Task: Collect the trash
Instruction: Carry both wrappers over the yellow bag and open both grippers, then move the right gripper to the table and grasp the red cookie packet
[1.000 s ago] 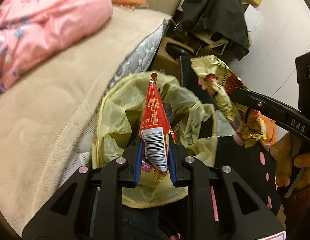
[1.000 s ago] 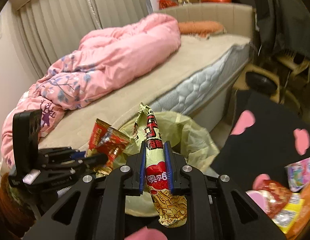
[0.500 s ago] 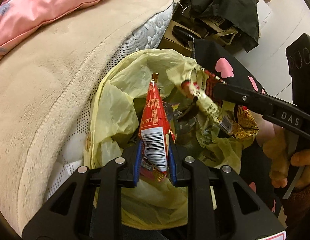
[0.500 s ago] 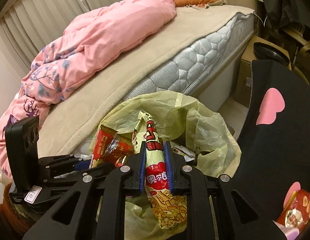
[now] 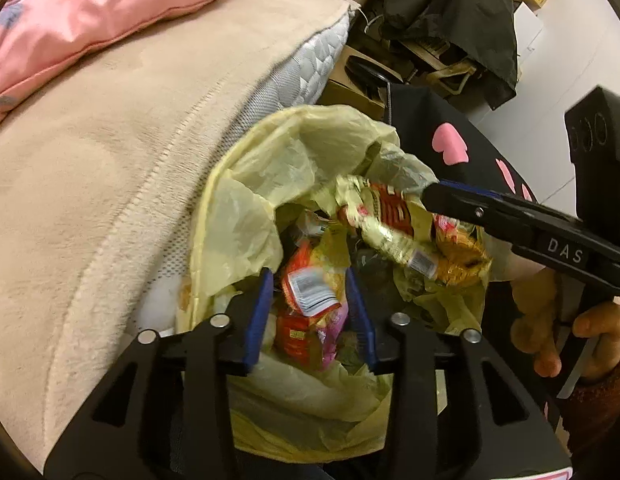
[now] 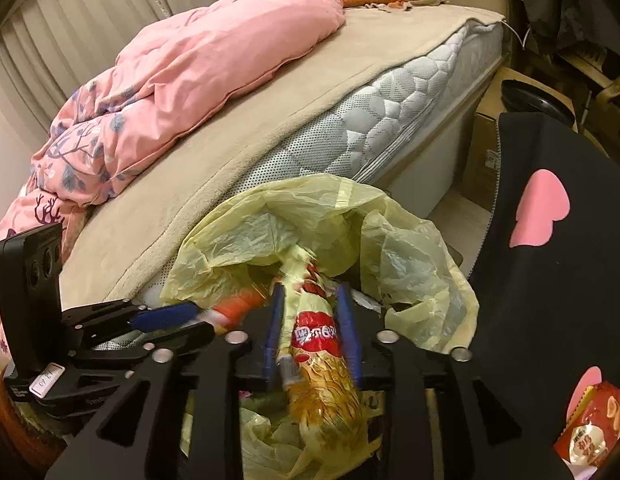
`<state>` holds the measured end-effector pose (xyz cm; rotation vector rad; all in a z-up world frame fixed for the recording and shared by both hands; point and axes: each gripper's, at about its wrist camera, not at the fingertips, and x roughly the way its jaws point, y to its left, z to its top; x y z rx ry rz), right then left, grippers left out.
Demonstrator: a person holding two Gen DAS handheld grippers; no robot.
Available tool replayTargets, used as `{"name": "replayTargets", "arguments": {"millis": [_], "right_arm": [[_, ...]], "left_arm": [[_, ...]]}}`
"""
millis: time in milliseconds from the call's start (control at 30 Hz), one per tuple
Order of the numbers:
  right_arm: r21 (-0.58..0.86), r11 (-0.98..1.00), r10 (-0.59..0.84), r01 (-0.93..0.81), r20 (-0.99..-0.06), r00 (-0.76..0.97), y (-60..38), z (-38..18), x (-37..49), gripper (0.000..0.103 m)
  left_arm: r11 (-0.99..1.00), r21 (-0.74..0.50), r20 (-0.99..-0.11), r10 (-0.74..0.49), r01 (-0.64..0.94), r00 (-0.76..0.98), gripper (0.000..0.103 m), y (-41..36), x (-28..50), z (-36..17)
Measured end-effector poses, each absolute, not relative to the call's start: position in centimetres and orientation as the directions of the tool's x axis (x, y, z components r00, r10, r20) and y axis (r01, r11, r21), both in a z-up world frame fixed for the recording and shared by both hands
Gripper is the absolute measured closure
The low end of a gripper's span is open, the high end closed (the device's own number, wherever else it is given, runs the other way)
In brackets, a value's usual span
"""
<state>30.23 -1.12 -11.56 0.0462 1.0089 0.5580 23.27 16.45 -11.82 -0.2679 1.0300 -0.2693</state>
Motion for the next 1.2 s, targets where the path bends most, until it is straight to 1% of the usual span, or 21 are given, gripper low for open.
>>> {"name": "replayTargets", "arguments": {"millis": [100, 233, 367, 500, 700, 833, 1067, 1200], "right_arm": [[0.291, 0.859, 0.469, -0.421, -0.778, 0.419, -1.7, -10.9, 29.8, 0.071], [0.292, 0.858, 0.479, -0.423, -0.753, 0.451, -2.7, -9.3, 28.8, 0.071], [0.277, 0.864, 0.476, -0.421, -0.725, 0.498, -4.3, -7.4, 27.4, 0.071], [0.241, 0.88, 0.45, -0.41, -0.702, 0.552, -6.9, -5.4, 25.5, 0.071], [0.143, 0.915, 0.368, -0.378, -0.682, 0.633, -11.2, -3.5, 22.4, 0.071], [0.083, 0.94, 0.299, -0.331, -0.669, 0.68, -15.1, -2.9, 19.9, 0.071], [-0.016, 0.986, 0.116, -0.168, -0.654, 0.747, -23.0, -3.5, 16.1, 0.071], [0.022, 0.998, 0.054, -0.052, -0.649, 0.759, -28.4, -4.4, 13.9, 0.071]], "left_arm": [[0.943, -0.327, -0.8, -0.315, 0.068, 0.51, 0.061, 17.0, 23.0, -10.8], [0.962, -0.268, -0.79, -0.247, 0.045, 0.561, 0.06, 17.1, 22.2, -8.8], [0.966, -0.256, -0.773, -0.227, 0.035, 0.592, 0.057, 16.6, 21.4, -7.2], [0.961, -0.267, -0.762, -0.253, 0.066, 0.597, 0.056, 14.9, 21.2, -6.4], [0.931, -0.327, -0.751, -0.359, 0.16, 0.555, 0.056, 9.7, 22.0, -6.7], [0.93, -0.311, -0.762, -0.367, 0.196, 0.533, 0.056, 6.2, 22.6, -6.7], [0.915, -0.276, -0.741, -0.397, 0.293, 0.542, 0.056, 2.1, 21.6, -5.2], [0.885, -0.258, -0.71, -0.446, 0.388, 0.544, 0.056, -1.4, 21.1, -3.6]]}}
